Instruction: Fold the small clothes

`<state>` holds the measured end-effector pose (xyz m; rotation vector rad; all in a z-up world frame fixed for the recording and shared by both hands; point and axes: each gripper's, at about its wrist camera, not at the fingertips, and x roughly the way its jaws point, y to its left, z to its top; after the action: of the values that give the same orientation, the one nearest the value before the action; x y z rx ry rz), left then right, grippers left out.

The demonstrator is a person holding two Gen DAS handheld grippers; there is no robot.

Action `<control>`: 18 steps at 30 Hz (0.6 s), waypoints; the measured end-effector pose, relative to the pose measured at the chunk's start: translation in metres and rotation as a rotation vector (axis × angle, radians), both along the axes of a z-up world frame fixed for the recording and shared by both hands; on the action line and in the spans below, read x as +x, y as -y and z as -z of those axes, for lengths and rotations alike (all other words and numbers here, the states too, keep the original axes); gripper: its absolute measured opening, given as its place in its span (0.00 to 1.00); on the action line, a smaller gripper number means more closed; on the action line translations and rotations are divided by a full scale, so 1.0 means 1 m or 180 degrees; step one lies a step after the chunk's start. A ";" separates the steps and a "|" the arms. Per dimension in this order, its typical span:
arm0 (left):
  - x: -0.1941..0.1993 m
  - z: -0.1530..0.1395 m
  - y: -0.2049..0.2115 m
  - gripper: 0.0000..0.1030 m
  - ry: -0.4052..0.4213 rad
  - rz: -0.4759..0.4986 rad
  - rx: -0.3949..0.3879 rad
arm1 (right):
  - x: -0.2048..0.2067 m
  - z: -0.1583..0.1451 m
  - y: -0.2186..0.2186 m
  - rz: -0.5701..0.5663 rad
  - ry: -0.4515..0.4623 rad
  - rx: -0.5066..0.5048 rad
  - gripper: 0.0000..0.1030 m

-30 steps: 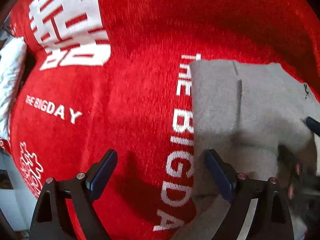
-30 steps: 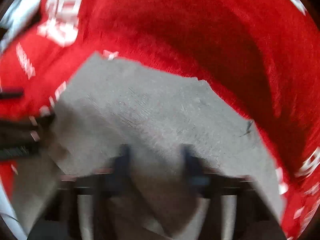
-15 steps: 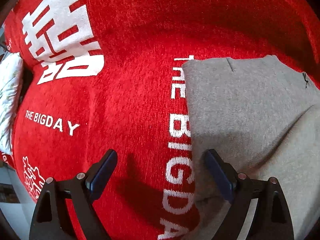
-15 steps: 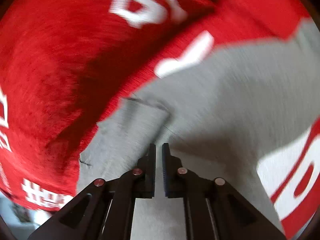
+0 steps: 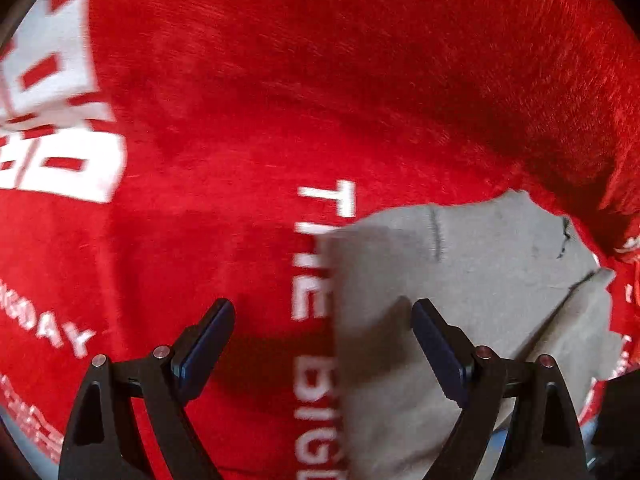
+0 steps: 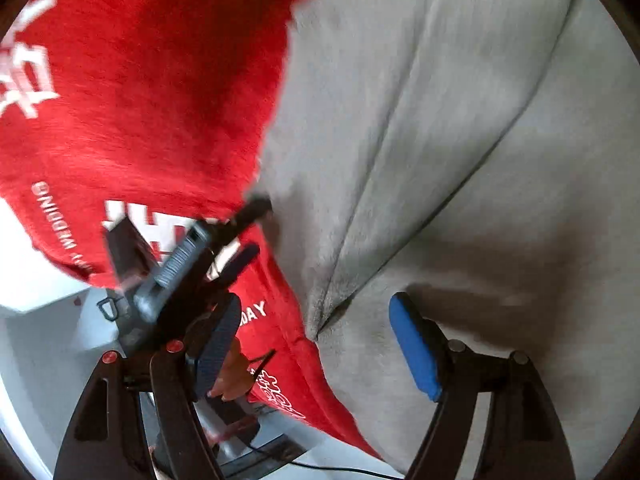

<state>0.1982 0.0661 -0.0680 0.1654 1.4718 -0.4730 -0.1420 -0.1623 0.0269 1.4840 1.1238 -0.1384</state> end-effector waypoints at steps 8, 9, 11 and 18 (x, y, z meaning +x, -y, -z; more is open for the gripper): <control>0.008 -0.001 0.010 0.12 -0.0096 0.0196 -0.0295 | -0.002 0.008 -0.013 0.0341 0.0111 0.0192 0.09; 0.009 -0.003 0.009 0.12 -0.0057 0.0243 -0.0291 | -0.005 0.008 -0.018 0.0329 0.0145 0.0250 0.09; 0.012 0.001 0.003 0.12 0.0017 0.0333 -0.0171 | -0.010 0.012 -0.026 0.0279 0.0166 0.0360 0.09; 0.009 0.008 -0.004 0.12 0.0069 0.0323 -0.0072 | -0.030 -0.013 -0.010 -0.0400 -0.0093 0.0028 0.64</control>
<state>0.2068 0.0699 -0.0755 0.2274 1.4410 -0.5683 -0.1720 -0.1528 0.0398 1.4187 1.2393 -0.0683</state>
